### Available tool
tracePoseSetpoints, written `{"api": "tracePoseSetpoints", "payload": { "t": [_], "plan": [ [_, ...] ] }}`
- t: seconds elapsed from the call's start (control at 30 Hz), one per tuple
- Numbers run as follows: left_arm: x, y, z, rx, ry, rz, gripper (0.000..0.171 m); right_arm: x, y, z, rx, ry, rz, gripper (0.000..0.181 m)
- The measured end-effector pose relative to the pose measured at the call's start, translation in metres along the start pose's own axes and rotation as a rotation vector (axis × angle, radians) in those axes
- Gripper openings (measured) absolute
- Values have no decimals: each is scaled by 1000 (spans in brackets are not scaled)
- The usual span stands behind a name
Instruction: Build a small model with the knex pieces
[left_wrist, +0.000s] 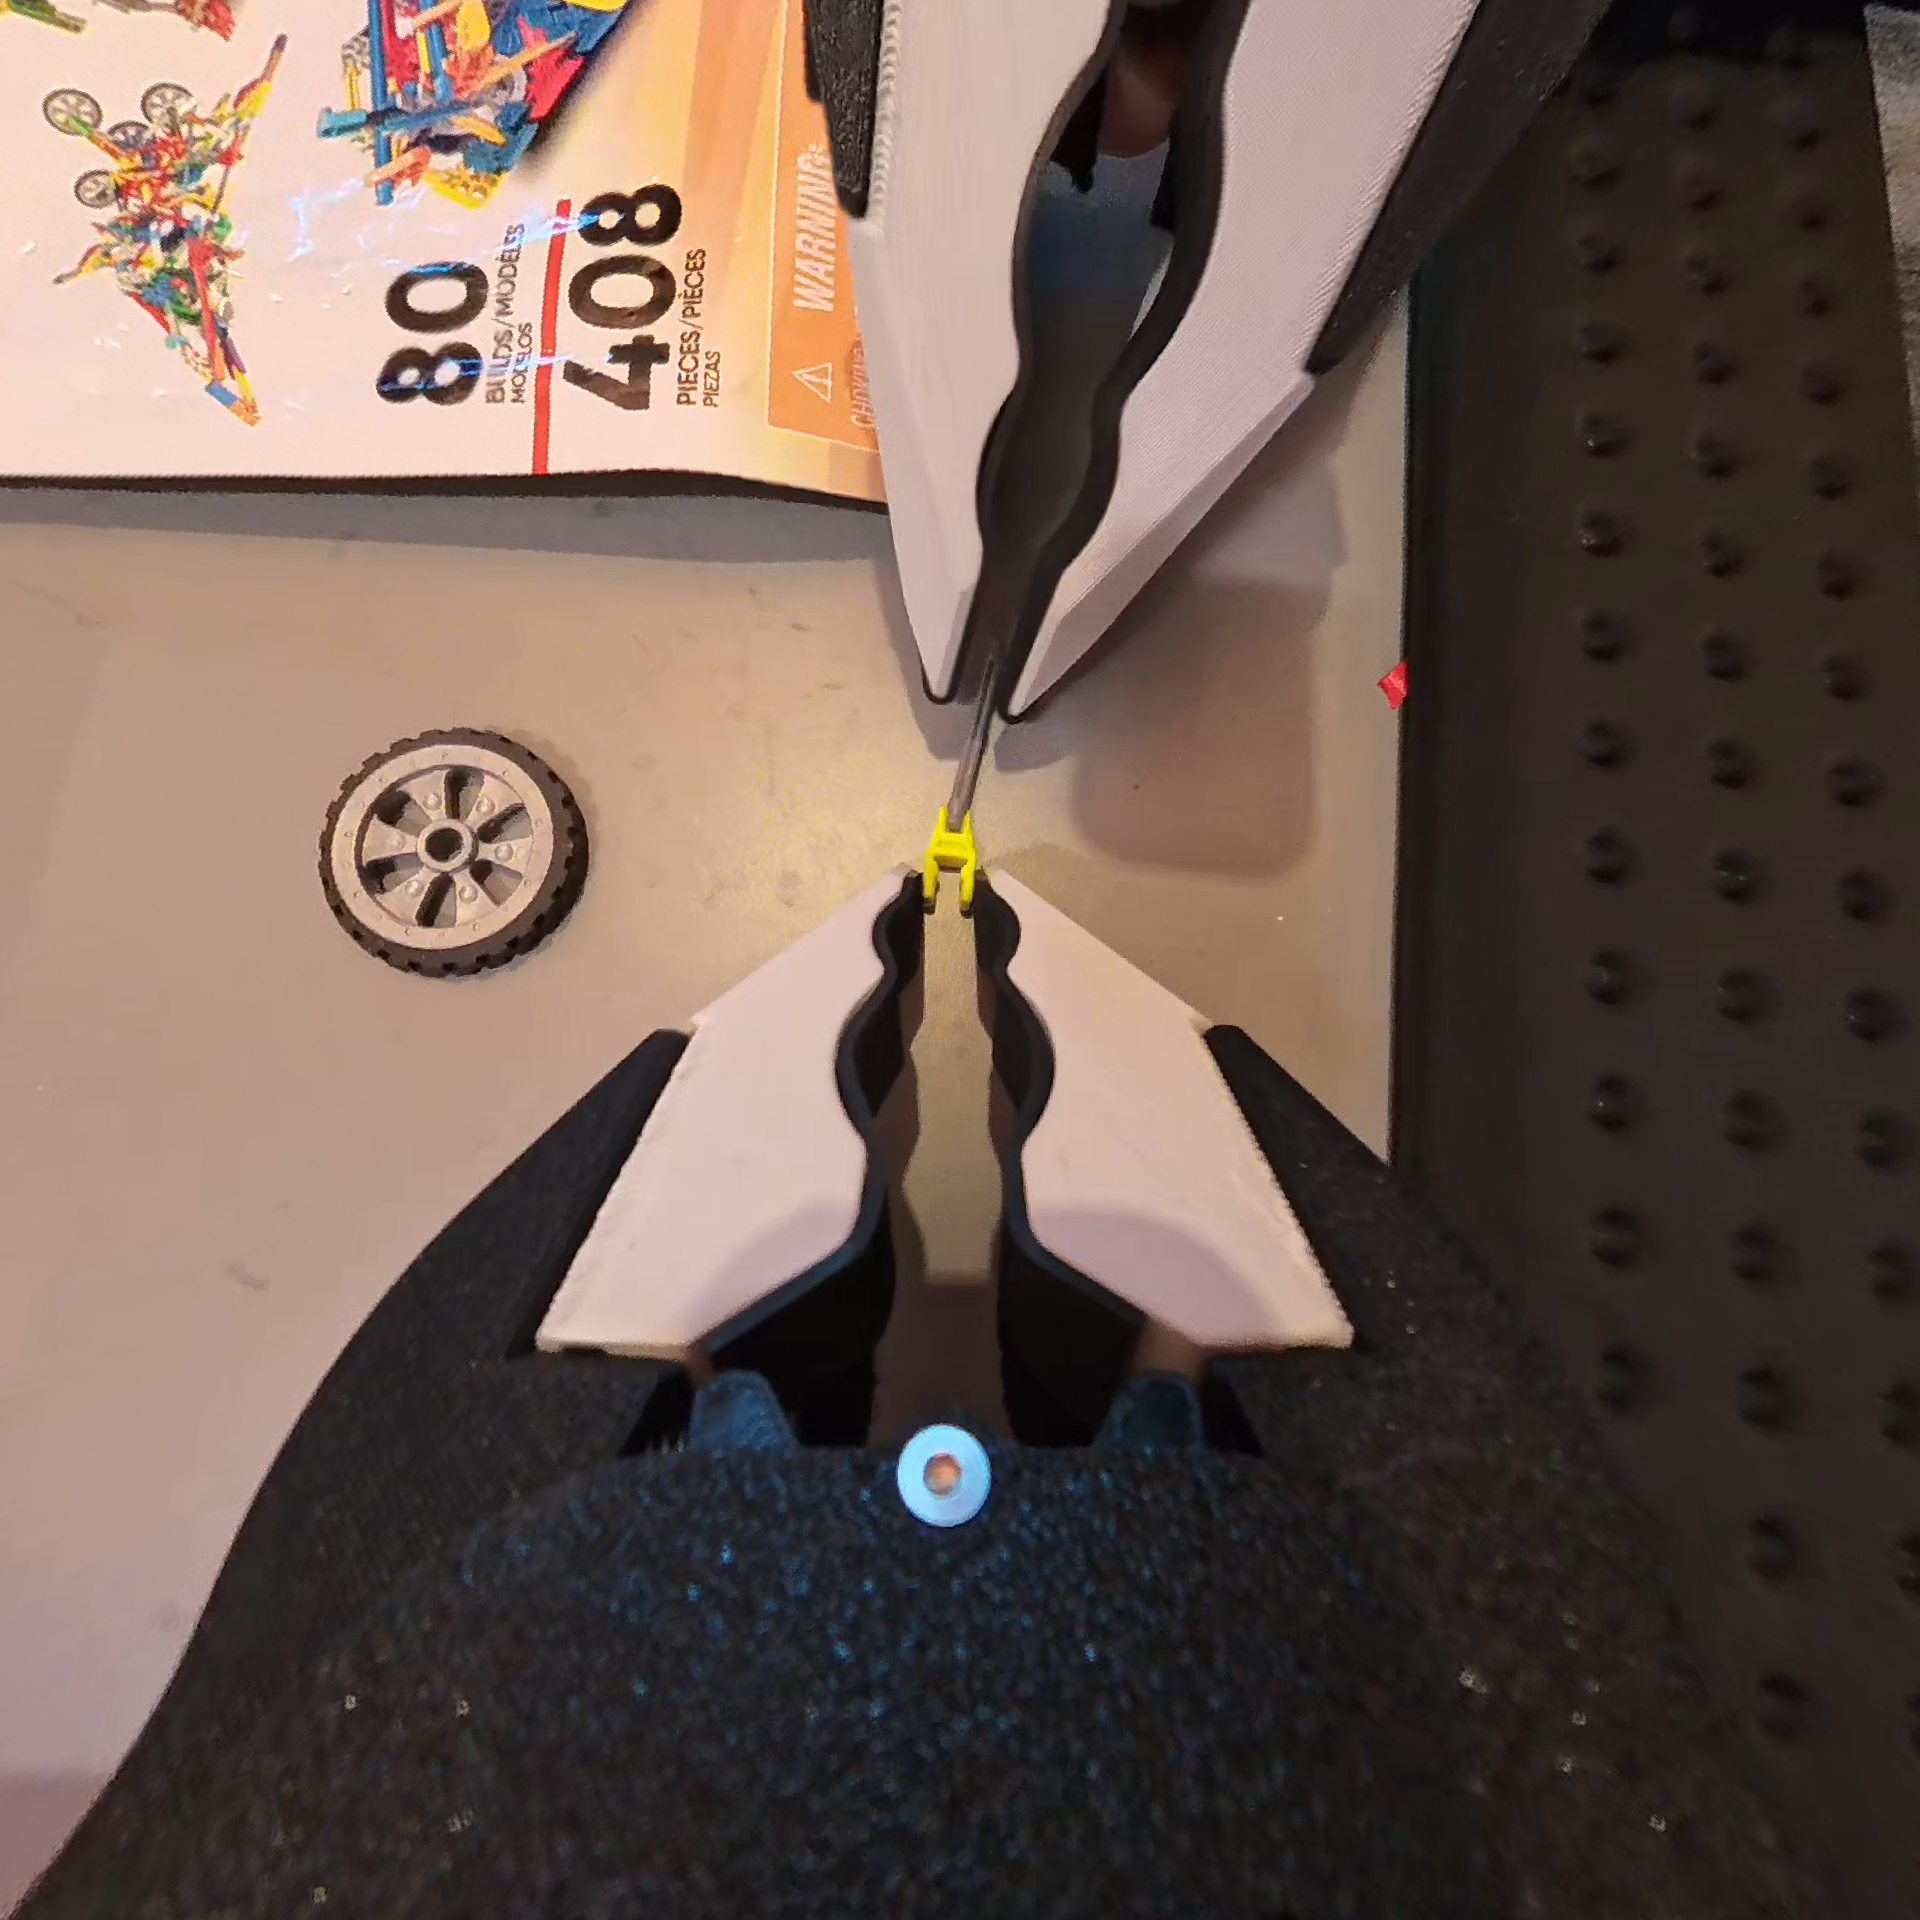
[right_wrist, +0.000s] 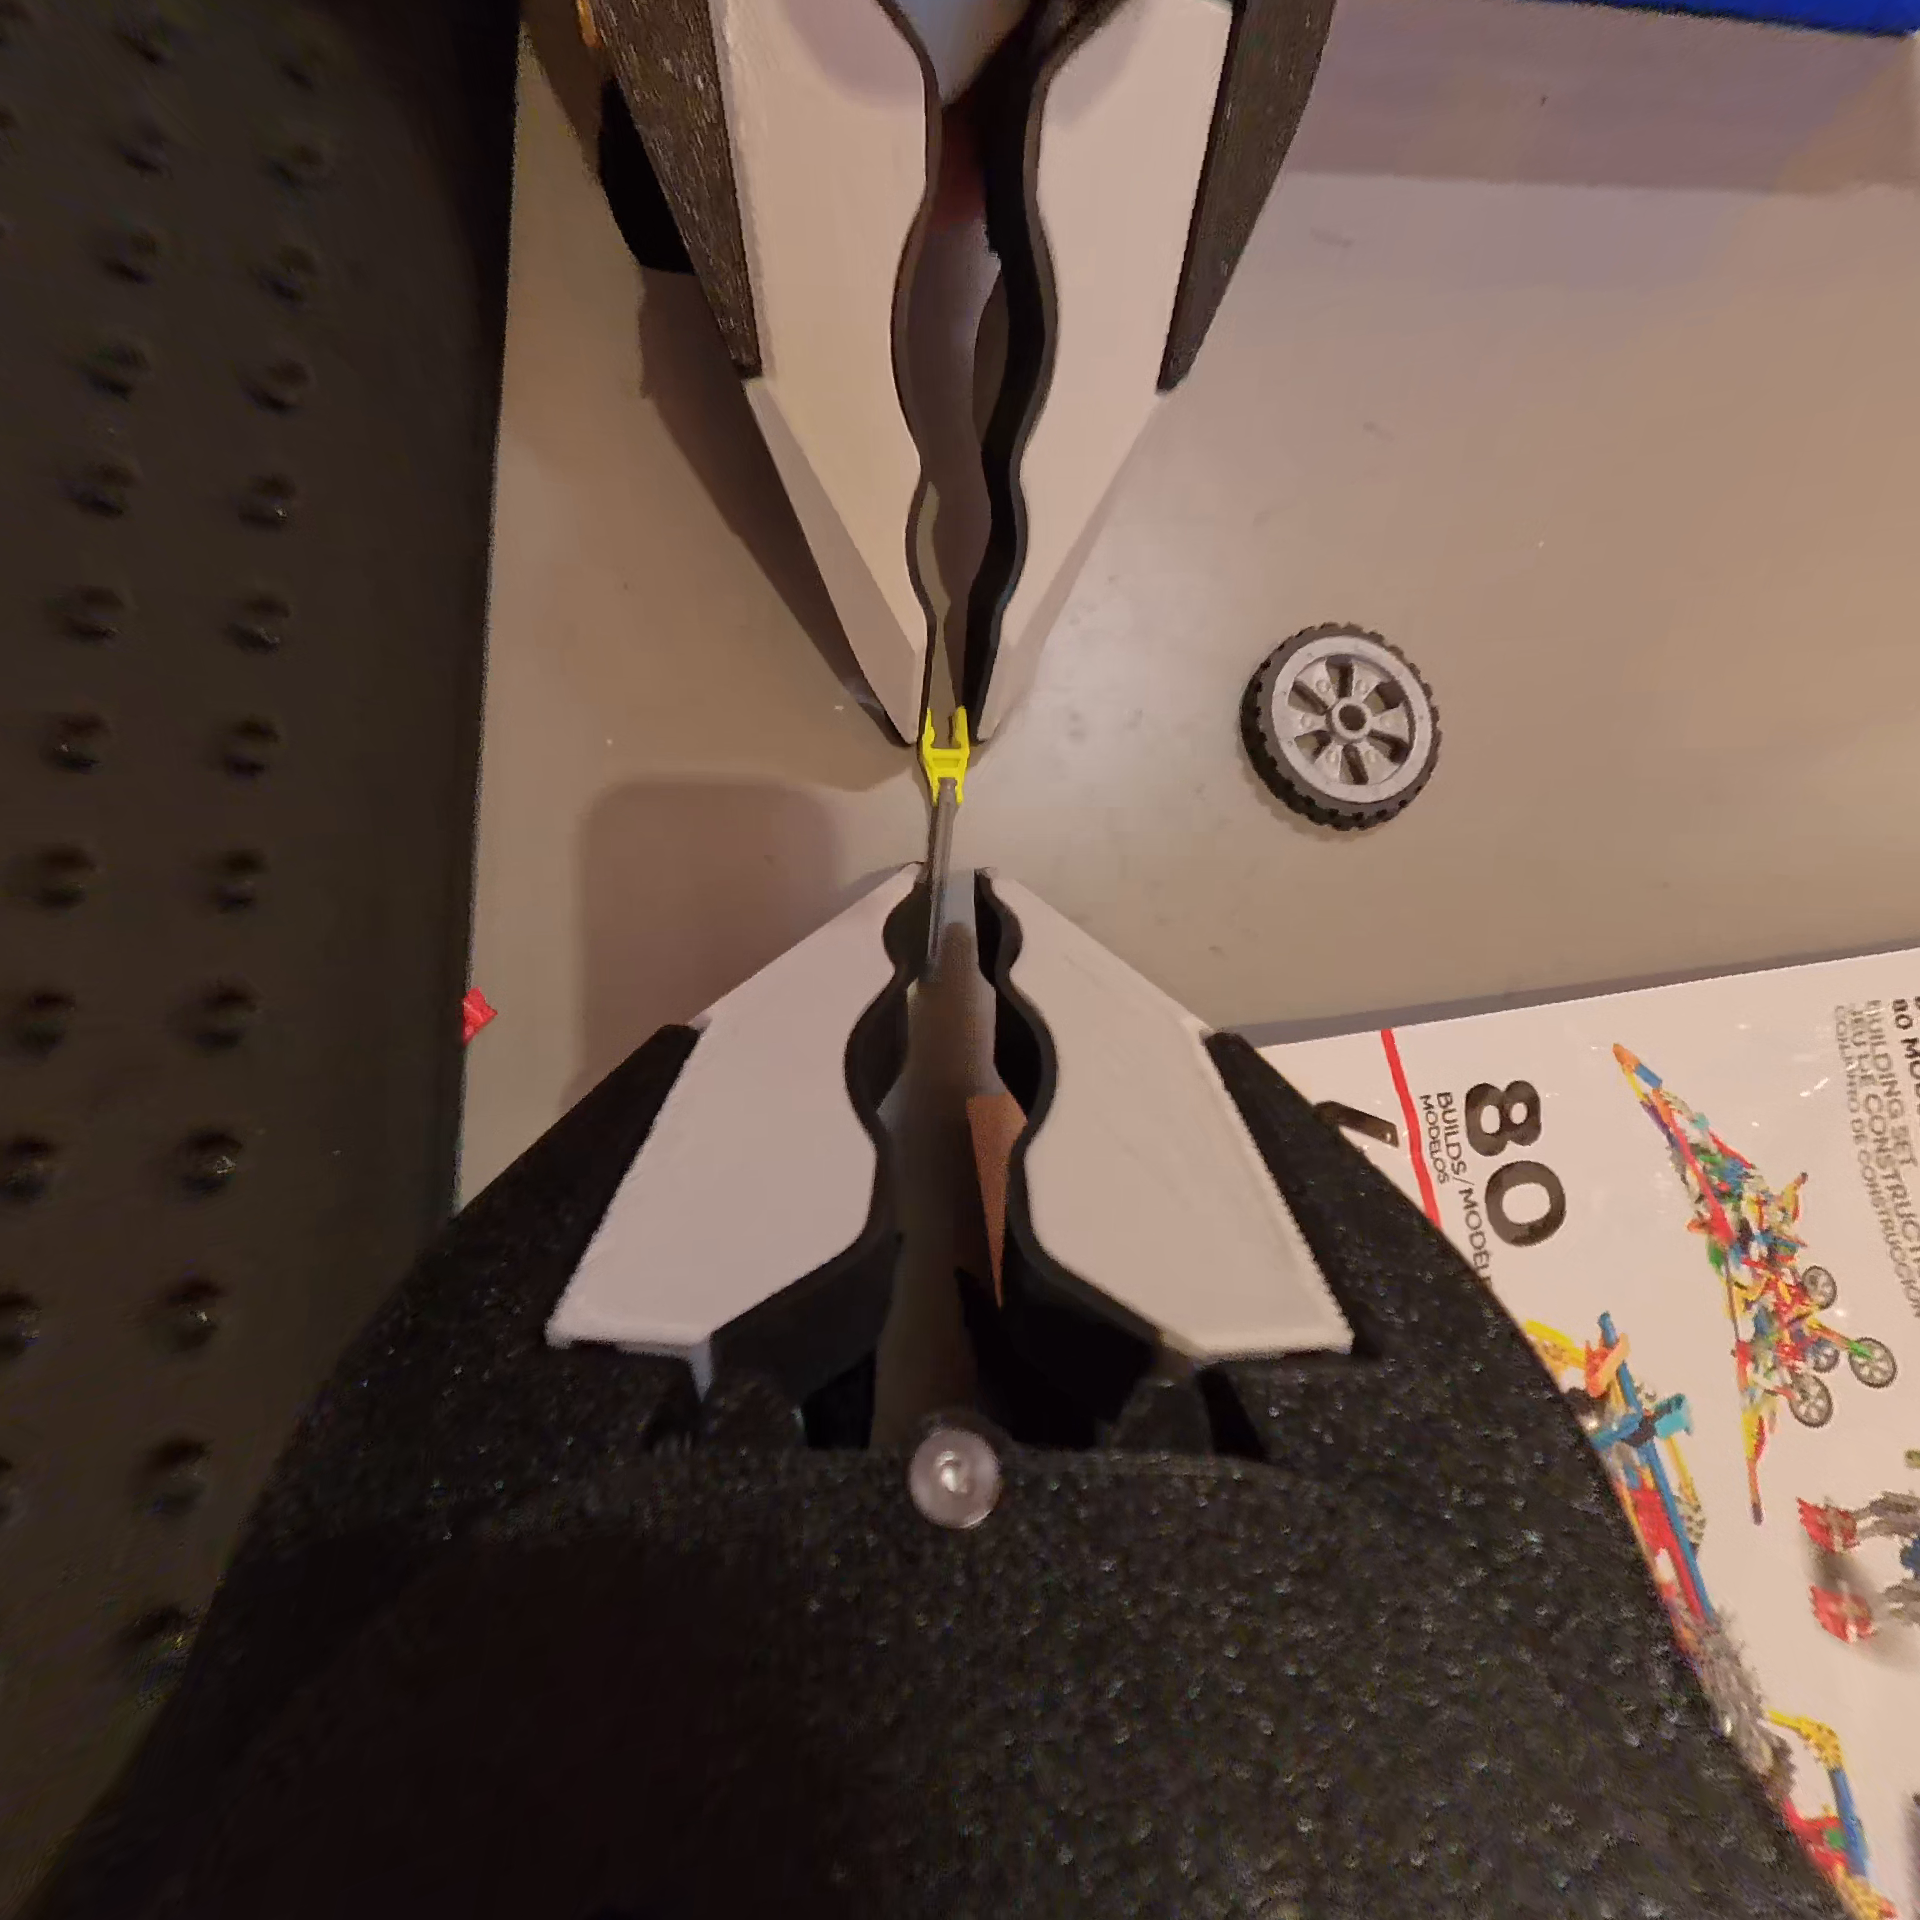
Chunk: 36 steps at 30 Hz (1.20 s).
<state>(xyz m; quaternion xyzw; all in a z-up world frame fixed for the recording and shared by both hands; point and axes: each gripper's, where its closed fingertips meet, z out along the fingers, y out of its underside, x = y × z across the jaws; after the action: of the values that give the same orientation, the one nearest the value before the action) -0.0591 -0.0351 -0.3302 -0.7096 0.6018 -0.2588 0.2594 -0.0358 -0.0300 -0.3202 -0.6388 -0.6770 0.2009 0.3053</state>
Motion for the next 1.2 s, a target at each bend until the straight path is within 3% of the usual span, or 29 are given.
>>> {"api": "tracePoseSetpoints", "payload": {
  "t": [0.43,0.93,1.1,1.2],
  "plan": [
    [1,-1,1,7,26,9,7,-2,-1,11,-22,-8,-24,0],
    [1,-1,1,25,48,-22,6,-4,0,15,-264,-84,-75,0],
    [1,-3,2,35,30,13,6,0,-4,8,-145,-76,31,0],
    [-3,-9,-2,54,-29,73,7,5,-21,-4,-27,-54,79,20]
  ]
}}
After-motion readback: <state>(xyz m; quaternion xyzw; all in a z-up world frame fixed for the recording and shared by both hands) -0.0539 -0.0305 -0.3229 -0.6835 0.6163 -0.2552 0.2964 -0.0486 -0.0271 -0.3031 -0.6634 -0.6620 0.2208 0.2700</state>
